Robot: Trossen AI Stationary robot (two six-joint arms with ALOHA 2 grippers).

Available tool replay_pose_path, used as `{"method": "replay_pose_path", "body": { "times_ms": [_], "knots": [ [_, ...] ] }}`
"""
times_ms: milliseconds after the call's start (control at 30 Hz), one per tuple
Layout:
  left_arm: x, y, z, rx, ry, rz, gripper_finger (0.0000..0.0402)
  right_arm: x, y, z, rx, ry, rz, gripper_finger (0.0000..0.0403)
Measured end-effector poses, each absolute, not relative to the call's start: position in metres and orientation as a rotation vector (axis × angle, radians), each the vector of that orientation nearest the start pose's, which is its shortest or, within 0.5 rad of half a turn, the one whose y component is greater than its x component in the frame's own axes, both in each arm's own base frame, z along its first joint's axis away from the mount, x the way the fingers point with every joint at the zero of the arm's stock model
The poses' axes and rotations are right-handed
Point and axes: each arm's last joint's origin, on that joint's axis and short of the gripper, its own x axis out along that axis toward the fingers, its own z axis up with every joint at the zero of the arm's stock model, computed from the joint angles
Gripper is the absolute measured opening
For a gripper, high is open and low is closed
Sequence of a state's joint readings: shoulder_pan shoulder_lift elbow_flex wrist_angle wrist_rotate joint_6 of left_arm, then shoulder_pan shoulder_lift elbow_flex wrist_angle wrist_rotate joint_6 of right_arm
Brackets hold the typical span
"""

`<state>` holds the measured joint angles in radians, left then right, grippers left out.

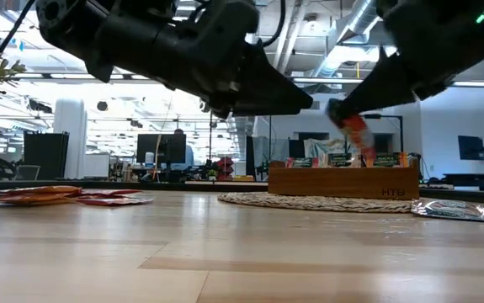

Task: Pick & Place Tea
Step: Put the red tea bag into the left section of the wooden organizer

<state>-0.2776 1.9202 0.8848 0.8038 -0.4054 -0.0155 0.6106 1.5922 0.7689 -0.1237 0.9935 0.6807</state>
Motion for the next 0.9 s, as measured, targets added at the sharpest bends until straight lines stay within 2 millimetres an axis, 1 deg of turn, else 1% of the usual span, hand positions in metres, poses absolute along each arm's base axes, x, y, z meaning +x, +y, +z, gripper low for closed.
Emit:
{"method": "replay_pose_path", "body": {
  "times_ms": [133,267,400,533,700,900],
  "knots": [
    [0.368,-0.092,0.151,0.008,0.198,0.148,0.017,0.256,0.145,0.15,-0.049,0.42,-0.617,0.0001],
    [0.369,-0.089,0.152,-0.054,0.188,0.162,0.017,0.262,0.147,0.144,-0.046,0.4,-0.621,0.0001],
    [0.37,-0.081,0.151,-0.071,0.197,0.185,0.0165,0.265,0.149,0.148,-0.035,0.369,-0.609,0.0001],
    [0.371,-0.078,0.15,-0.085,0.205,0.151,0.0151,0.268,0.151,0.154,-0.047,0.345,-0.589,0.0],
    [0.371,-0.079,0.15,-0.085,0.207,0.144,0.0112,0.27,0.152,0.156,-0.063,0.335,-0.577,0.0],
    [0.371,-0.078,0.15,-0.079,0.209,0.165,0.0038,0.27,0.152,0.156,-0.065,0.339,-0.572,0.0001]
  ]
}}
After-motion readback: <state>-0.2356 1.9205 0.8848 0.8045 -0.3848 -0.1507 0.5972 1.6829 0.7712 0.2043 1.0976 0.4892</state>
